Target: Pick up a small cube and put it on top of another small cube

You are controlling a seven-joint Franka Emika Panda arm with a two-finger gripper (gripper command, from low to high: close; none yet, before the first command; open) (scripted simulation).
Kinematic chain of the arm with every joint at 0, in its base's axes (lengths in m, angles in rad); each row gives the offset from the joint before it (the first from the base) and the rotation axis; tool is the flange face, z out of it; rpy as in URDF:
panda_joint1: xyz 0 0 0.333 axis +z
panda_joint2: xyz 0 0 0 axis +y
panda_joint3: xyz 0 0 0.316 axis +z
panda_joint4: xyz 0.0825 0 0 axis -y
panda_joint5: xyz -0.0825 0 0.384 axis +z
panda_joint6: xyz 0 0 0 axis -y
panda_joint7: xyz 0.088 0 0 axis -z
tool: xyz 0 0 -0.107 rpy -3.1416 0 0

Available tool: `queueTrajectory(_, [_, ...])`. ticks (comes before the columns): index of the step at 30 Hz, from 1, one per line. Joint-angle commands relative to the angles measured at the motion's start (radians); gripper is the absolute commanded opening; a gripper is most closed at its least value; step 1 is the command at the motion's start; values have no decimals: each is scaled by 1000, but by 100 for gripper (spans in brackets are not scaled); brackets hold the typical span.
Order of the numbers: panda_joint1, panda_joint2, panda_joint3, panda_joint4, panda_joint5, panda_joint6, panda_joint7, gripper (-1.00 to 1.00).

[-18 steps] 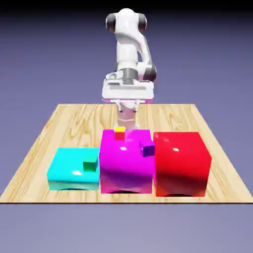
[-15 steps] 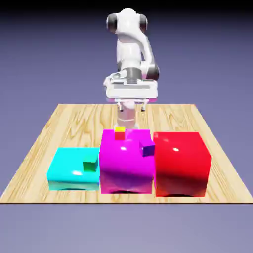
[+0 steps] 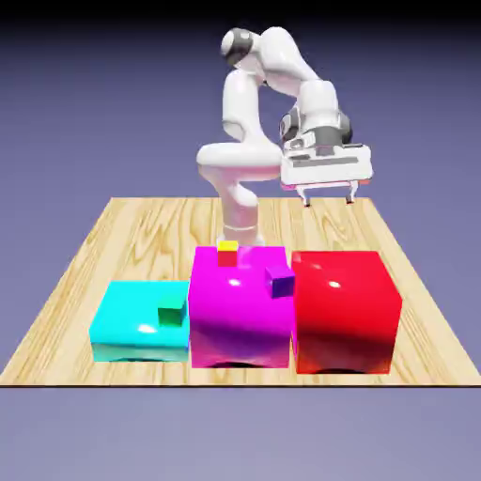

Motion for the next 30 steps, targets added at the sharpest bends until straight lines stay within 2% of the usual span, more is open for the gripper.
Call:
queueTrajectory(1, [-1,-13,36,-2,17,-15,28,0])
queueTrajectory(30, [-22,-381,1087,-61,500,-441,834,0])
